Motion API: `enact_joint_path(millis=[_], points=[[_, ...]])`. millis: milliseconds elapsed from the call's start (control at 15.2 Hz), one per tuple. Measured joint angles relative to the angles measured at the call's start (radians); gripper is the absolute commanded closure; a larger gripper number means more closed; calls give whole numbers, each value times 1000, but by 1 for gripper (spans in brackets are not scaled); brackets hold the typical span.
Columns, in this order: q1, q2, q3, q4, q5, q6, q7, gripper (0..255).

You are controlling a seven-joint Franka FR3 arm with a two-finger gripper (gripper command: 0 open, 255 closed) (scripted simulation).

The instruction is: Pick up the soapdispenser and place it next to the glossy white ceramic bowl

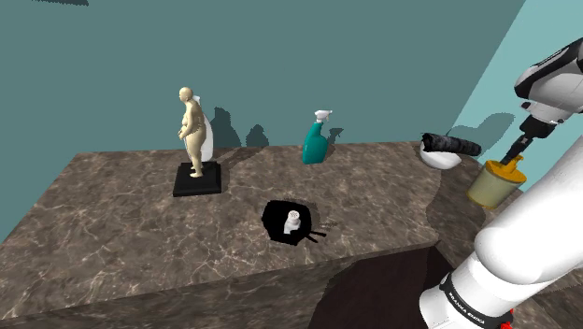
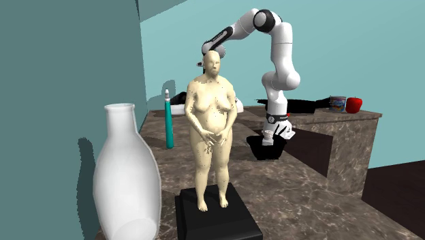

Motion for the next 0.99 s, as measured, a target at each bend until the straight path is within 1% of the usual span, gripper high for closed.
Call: enact_joint_path(millis=[396, 462, 594, 726, 990], points=[[0, 0, 0, 1, 0, 0, 0, 0], [0, -1, -1, 14, -2, -13, 1, 0], [4, -41, -2, 53, -42, -70, 26, 0], [9, -71, 7, 73, -72, -103, 55, 0], [8, -79, 7, 83, -81, -118, 59, 0]])
